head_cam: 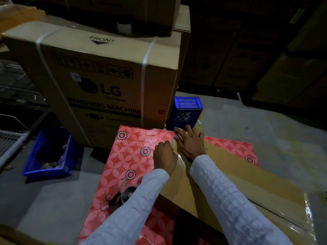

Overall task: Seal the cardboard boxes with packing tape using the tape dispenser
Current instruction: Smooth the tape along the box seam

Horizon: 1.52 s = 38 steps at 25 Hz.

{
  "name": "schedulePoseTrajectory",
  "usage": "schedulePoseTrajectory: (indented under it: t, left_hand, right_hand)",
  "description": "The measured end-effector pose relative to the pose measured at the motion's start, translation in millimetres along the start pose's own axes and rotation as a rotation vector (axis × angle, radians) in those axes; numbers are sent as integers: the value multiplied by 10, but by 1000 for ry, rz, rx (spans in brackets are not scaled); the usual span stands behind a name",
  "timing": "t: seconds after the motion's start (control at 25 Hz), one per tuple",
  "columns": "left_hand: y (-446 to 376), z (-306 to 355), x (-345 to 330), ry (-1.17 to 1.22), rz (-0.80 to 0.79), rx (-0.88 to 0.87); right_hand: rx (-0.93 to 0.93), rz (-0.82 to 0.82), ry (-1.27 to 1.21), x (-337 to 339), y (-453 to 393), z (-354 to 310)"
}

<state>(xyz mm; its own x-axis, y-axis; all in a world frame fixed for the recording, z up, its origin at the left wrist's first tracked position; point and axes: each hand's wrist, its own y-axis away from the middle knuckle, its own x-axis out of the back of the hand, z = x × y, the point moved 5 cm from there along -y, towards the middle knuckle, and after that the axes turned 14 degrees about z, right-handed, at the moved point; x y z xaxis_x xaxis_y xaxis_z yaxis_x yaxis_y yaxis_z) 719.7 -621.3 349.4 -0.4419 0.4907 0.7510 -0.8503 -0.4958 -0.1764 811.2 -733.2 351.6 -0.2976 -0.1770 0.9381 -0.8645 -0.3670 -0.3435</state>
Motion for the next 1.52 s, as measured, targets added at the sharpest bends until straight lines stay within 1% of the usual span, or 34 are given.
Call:
schedulePoseTrajectory:
  t: [0.12,0.24,0.36,0.44,0.6,0.76,0.88,1.0,1.12,1.24,1.32,1.36,1.44,1.52]
  left_hand:
    - [-43,34,-94,-36,22,-88]
    - [-309,109,-203,-4,-16,-102]
    - [-603,302,-325,58,-45,-151]
    - [-821,414,-444,95,-74,-193]
    - [-1226,602,-678,90,-144,-318]
    - [-1481,685,-815,76,-220,-401]
    - [-1653,695,-879,62,-258,-486]
    - [-1723,686,-963,38,-289,-580]
    - [-1725,691,-986,32,-306,-629]
    - [-1709,698,-968,2,-321,-634]
    - [-1708,732,-956,-22,-262,-624]
    - [-1704,752,-947,-24,-212,-587]
    - [-1663,796,-906,-15,-145,-425]
    - [-1591,797,-868,3,-147,-314]
  right_hand:
    - [10,-47,-161,-53,-157,22]
    - [21,-43,-228,-112,-364,200]
    - [-10,-36,-302,-176,-634,512]
    - [-55,-16,-354,-236,-794,732]
    - [-175,69,-444,-359,-1023,1140]
    - [-285,82,-524,-417,-1106,1387]
    - [-380,138,-675,-472,-1027,1471]
    - [-402,176,-703,-444,-925,1463]
    - [-444,160,-743,-454,-905,1485]
    - [-515,96,-753,-544,-984,1503]
    - [-561,74,-746,-590,-1065,1526]
    - [-580,69,-746,-615,-1085,1537]
    - [-601,78,-786,-625,-1055,1552]
    - [-607,93,-847,-579,-979,1578]
